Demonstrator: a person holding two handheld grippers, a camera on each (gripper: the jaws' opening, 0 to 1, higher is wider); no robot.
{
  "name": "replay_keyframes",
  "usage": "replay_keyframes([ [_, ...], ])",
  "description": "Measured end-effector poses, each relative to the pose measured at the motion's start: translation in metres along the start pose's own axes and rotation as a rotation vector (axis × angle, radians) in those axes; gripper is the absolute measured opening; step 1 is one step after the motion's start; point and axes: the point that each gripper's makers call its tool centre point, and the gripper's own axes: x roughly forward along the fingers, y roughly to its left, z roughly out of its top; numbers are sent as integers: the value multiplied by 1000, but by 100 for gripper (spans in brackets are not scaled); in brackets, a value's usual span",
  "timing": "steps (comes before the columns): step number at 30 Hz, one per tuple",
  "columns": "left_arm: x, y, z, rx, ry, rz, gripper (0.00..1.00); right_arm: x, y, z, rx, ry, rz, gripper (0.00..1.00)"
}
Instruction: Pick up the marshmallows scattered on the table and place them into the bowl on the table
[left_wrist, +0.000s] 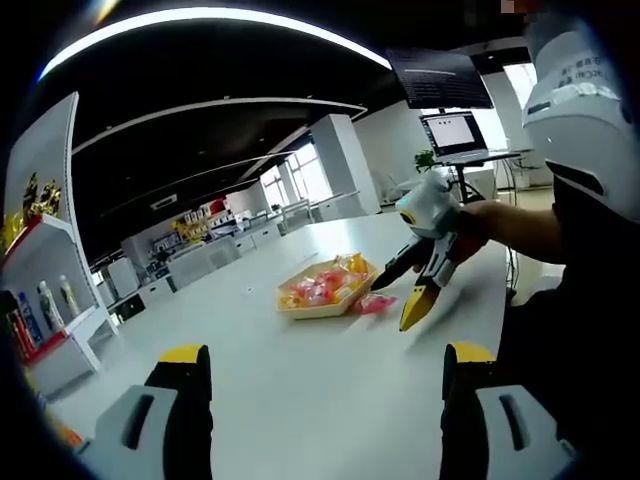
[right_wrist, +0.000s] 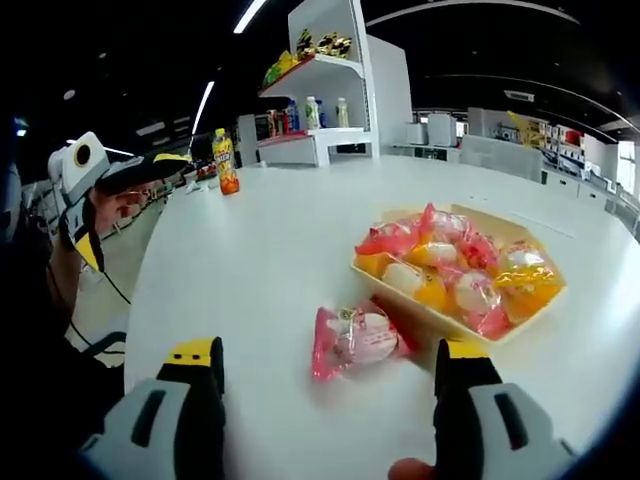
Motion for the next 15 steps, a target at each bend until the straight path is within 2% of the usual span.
replay_keyframes([
  [4,1,0,-2,-29,5,-7,95,4,-3,0,-1,-3,-11,75],
  [15,2,-3,-2,-31,4,-13,95,6,-16,3,0,-29,-68,49],
])
